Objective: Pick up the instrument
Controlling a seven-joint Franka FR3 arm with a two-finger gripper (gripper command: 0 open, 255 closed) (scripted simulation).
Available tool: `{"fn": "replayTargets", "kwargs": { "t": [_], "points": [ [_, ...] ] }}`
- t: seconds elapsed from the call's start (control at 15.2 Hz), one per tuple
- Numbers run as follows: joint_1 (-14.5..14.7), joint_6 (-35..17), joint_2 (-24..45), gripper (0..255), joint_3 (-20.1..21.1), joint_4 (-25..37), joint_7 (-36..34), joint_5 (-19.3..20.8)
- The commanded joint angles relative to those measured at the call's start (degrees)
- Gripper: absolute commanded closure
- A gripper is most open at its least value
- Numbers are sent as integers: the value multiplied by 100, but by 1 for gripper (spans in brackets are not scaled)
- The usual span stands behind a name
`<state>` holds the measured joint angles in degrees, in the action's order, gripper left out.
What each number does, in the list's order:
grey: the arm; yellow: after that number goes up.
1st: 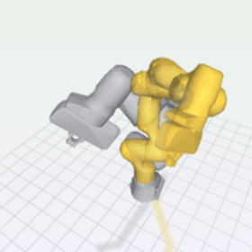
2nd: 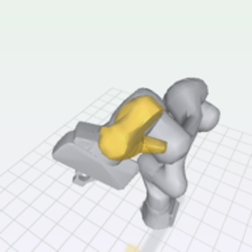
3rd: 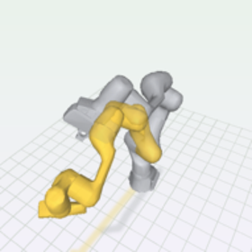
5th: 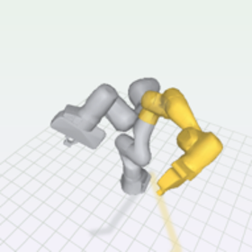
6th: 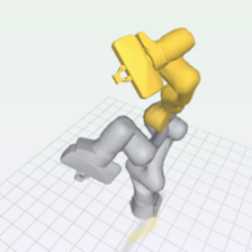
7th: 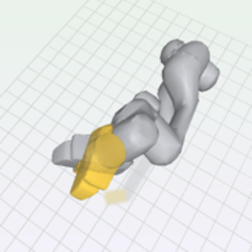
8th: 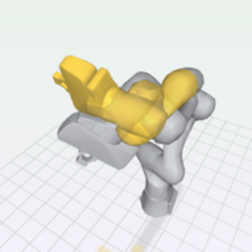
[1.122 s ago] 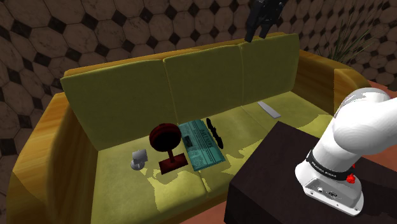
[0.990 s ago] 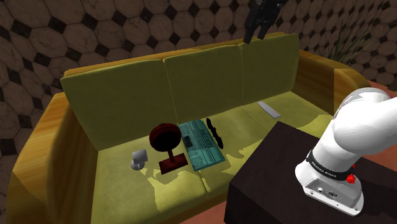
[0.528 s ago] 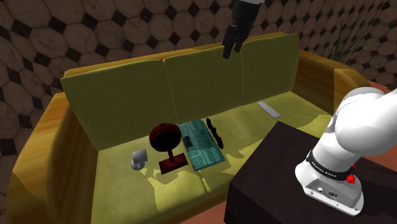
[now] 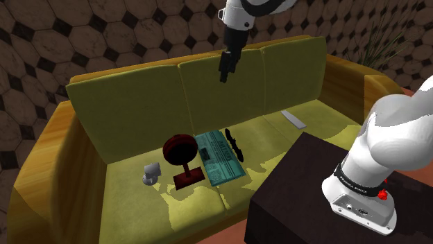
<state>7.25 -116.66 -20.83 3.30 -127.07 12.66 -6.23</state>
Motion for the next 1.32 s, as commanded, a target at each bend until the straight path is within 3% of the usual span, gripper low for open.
{"fn": "replayTargets", "kwargs": {
  "t": [0.0,0.59,1.25],
  "points": [
    [84,-240,426,0,45,131,211,8],
    [412,-885,2167,0,332,968,963,169],
    [818,-1216,4069,0,651,2222,1584,650]
  ]
}}
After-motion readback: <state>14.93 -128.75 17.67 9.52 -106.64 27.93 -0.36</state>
